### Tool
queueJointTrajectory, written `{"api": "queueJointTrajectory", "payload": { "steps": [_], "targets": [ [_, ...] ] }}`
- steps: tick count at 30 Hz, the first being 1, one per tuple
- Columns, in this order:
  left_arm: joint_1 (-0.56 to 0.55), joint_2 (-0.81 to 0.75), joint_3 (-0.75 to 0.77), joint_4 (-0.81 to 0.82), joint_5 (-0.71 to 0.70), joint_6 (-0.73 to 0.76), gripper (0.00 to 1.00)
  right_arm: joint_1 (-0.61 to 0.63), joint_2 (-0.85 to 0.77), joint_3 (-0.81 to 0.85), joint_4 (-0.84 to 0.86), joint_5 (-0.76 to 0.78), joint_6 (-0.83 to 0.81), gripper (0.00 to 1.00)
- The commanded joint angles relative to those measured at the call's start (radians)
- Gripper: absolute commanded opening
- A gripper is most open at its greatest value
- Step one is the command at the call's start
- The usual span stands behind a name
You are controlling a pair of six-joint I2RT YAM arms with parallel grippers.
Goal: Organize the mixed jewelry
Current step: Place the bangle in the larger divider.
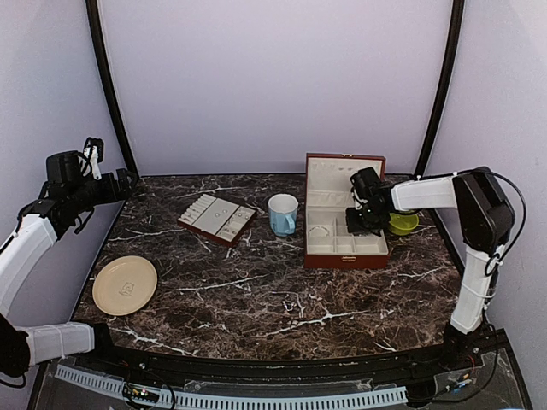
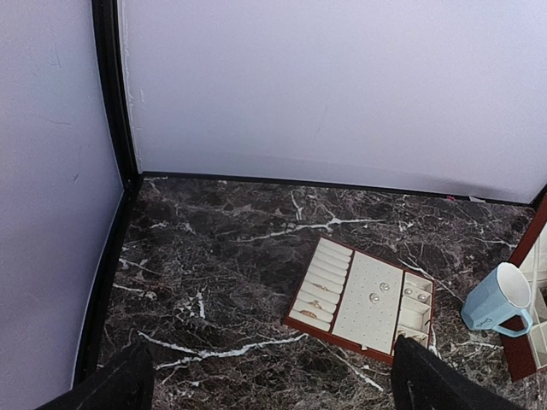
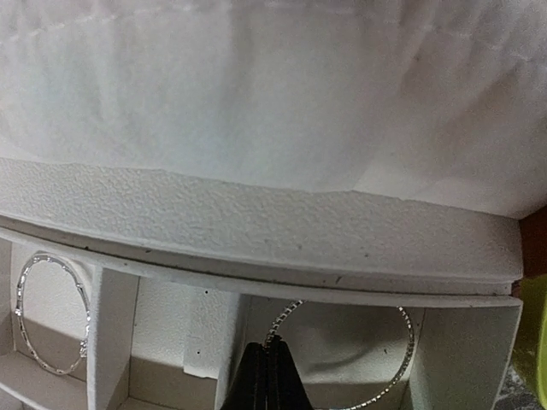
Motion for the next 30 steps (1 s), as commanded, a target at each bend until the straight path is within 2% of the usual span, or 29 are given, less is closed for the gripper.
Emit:
{"api": "queueJointTrajectory", "payload": {
  "steps": [1,5,10,12,20,30],
  "targets": [
    [0.003,-0.009,-0.013,-0.003,-0.010,0.001,0.99,-0.003,0.022,-0.013,0.046,-0.004,0.002,0.00],
    [0.004,-0.010,-0.013,-0.004,-0.013,0.004,0.99,-0.003,0.028,-0.010,0.046,0.008,0.001,0.00],
    [0.003,-0.010,-0.013,-0.005,-0.018,0.006,0.99,-0.003,0.029,-0.011,0.039,0.016,0.011,0.24],
    [0.003,-0.010,-0.013,-0.005,-0.018,0.006,0.99,-0.003,0.026,-0.013,0.035,0.022,0.011,0.29],
    [0.004,-0.019,-0.013,-0.004,-0.024,0.006,0.99,-0.003,-0.017,-0.020,0.020,0.031,0.007,0.30],
    [0.004,-0.030,-0.027,0.010,-0.048,0.015,0.99,-0.003,-0.157,-0.058,-0.008,0.019,-0.004,0.30]
  ]
}}
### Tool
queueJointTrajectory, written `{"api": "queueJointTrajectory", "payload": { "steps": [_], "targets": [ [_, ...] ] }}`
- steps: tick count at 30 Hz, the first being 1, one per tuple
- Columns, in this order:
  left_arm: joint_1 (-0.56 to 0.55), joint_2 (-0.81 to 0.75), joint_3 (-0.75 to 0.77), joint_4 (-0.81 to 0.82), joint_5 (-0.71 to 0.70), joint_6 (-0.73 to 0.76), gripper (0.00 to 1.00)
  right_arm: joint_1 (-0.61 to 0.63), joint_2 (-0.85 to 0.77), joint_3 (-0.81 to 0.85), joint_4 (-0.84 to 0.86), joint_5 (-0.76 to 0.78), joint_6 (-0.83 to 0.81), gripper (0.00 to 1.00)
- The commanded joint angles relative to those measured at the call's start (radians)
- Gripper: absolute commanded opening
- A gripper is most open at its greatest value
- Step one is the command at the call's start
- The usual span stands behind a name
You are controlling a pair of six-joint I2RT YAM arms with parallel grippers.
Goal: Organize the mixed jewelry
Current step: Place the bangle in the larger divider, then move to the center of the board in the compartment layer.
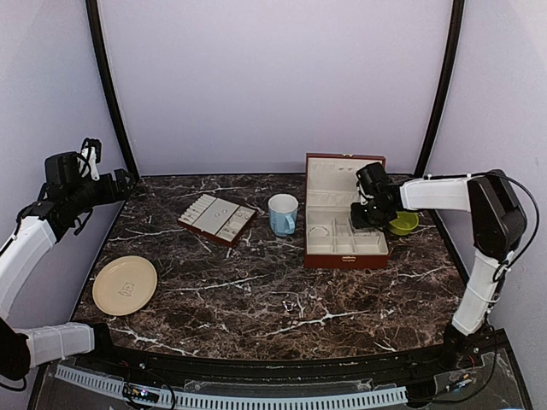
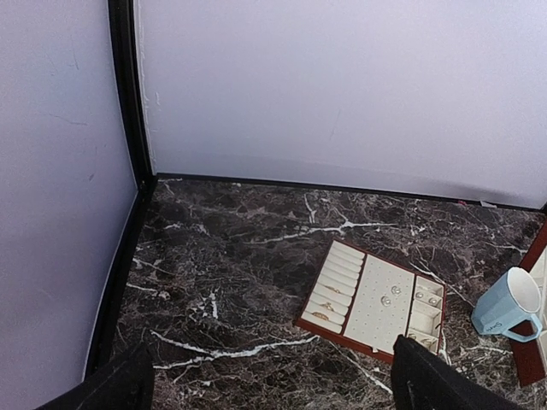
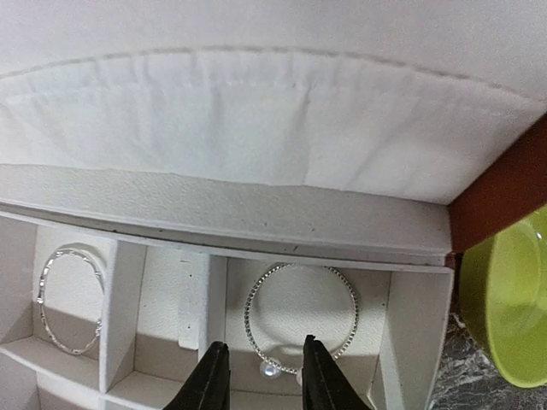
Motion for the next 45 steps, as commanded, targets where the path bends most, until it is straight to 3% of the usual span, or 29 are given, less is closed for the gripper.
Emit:
{"api": "queueJointTrajectory", "payload": {
  "steps": [1,11,25,31,38,45],
  "targets": [
    [0.003,-0.009,-0.017,0.009,-0.007,0.013,0.99,-0.001,-0.092,-0.026,-0.005,-0.004,-0.009,0.30],
    [0.000,0.002,-0.026,0.021,0.011,0.024,0.98,0.022,-0.216,-0.049,-0.036,-0.059,0.000,0.34],
    [-0.036,0.011,-0.037,0.034,0.010,0.049,0.97,0.210,-0.297,0.006,-0.106,0.007,0.121,0.40],
    [-0.035,0.001,-0.041,0.040,0.007,0.050,0.97,0.332,-0.306,0.016,-0.100,0.002,0.185,0.48],
    [-0.035,-0.001,-0.044,0.047,0.023,0.045,0.97,0.459,-0.253,0.019,-0.038,-0.016,0.272,0.50],
    [-0.035,-0.019,-0.043,0.047,0.024,0.038,0.97,0.593,-0.024,0.234,-0.040,0.049,0.399,0.52]
  ]
}}
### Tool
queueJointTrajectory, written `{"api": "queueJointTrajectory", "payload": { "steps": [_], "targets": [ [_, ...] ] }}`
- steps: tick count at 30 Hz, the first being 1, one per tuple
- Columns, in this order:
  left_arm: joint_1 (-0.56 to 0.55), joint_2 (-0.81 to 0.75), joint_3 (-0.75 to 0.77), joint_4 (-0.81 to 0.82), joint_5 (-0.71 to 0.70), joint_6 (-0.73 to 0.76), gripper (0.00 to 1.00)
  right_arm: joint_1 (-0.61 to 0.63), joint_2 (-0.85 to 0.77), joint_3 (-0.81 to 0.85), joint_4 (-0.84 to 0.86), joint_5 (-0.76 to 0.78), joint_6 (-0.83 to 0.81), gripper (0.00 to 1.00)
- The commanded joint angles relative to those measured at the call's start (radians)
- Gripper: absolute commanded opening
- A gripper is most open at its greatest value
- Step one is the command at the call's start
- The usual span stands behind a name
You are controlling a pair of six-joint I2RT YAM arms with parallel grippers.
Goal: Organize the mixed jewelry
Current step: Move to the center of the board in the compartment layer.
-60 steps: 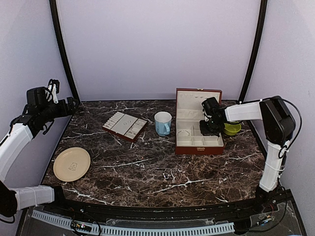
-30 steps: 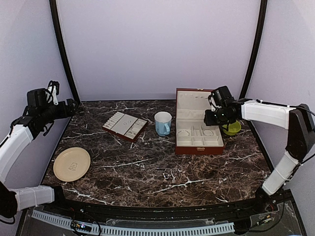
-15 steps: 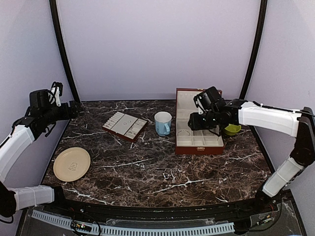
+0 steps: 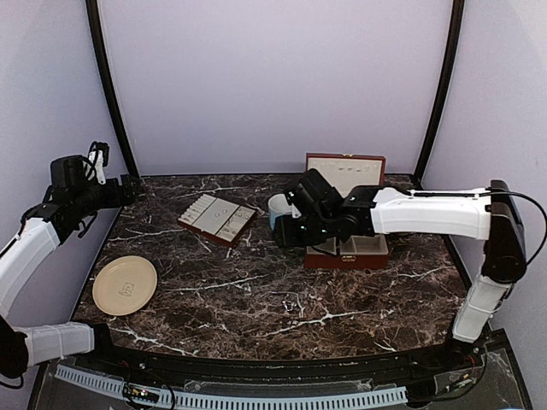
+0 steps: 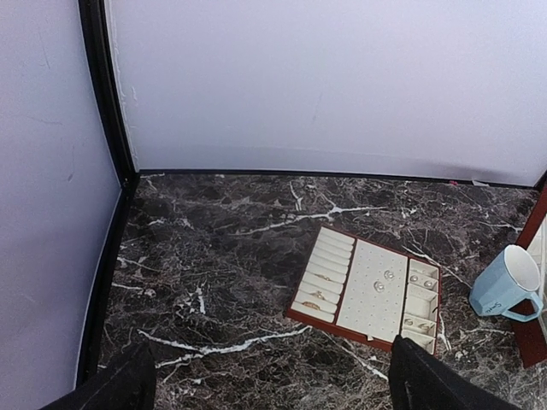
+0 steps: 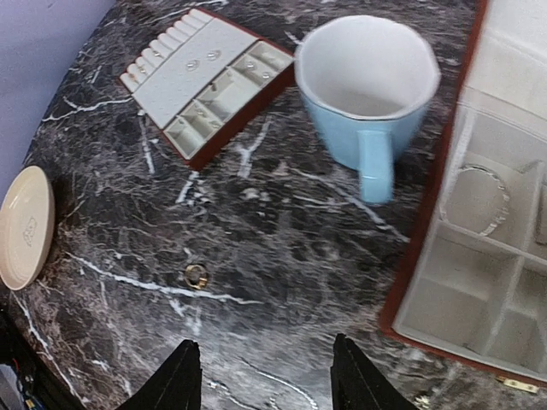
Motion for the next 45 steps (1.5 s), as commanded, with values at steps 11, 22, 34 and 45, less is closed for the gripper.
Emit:
{"api": "queueJointTrajectory", "payload": {
  "steps": [11,22,34,45],
  "targets": [
    [-0.002,-0.036,0.001,0.004,0.014,-0.016,0.97,0.064,0.441,0.471,0.015,0.045,0.168,0.55],
    [-0.002,-0.059,0.003,-0.002,-0.013,-0.012,0.97,0.052,0.686,0.700,0.019,0.059,0.203,0.51],
    [-0.002,-0.066,0.007,-0.006,-0.028,-0.005,0.98,0.016,0.825,0.816,0.014,0.054,0.253,0.49],
    [-0.002,-0.068,0.009,-0.008,-0.035,-0.001,0.98,-0.011,0.880,0.860,0.018,0.064,0.251,0.49]
  ]
}}
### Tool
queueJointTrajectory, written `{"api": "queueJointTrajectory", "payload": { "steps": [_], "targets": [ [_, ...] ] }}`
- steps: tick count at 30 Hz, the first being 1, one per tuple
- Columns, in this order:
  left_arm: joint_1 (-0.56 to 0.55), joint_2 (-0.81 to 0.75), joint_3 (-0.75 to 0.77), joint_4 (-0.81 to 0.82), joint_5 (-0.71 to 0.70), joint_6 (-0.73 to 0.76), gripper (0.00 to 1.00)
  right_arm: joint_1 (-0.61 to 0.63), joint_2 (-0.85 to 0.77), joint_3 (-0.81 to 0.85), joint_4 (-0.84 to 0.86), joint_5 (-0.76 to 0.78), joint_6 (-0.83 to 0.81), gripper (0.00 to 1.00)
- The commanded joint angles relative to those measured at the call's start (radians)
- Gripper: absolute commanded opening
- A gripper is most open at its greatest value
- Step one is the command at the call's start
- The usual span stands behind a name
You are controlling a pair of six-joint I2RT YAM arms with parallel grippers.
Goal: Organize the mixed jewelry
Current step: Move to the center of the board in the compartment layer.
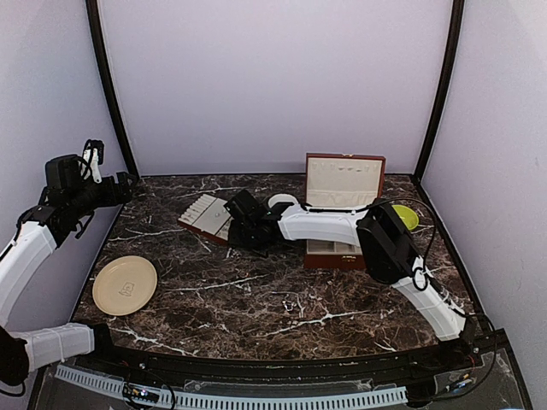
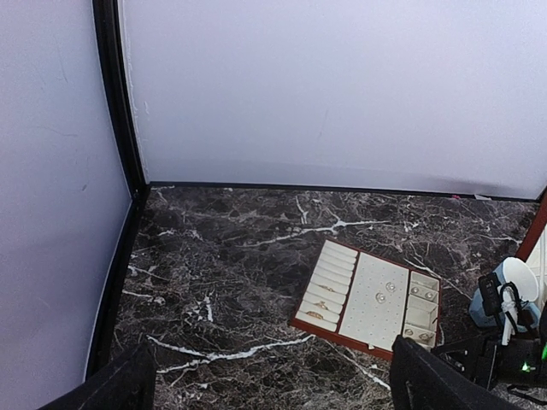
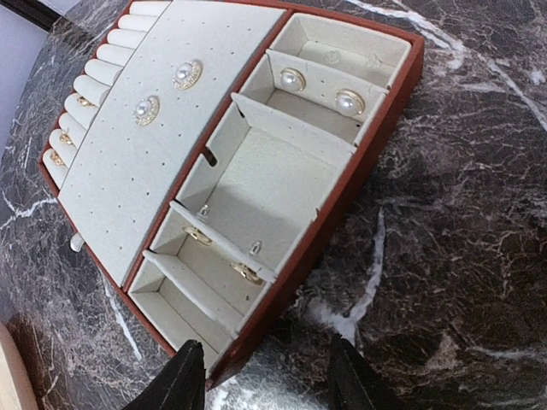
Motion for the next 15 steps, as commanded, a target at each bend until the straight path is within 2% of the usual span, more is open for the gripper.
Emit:
{"api": "queueJointTrajectory", "payload": {
  "steps": [1,6,15],
  "targets": [
    [-0.002,-0.024,0.009,-0.006,-0.010,0.007,0.98,-0.013,0.056,0.071,0.000,0.017,-0.007,0.49],
    [-0.002,-0.026,0.010,-0.007,-0.012,0.009,0.98,-0.016,0.102,0.126,-0.066,0.008,-0.051,0.47],
    [-0.002,-0.025,0.010,-0.009,-0.021,0.012,0.98,-0.013,0.023,0.042,-0.085,0.044,-0.122,0.32]
  ]
}}
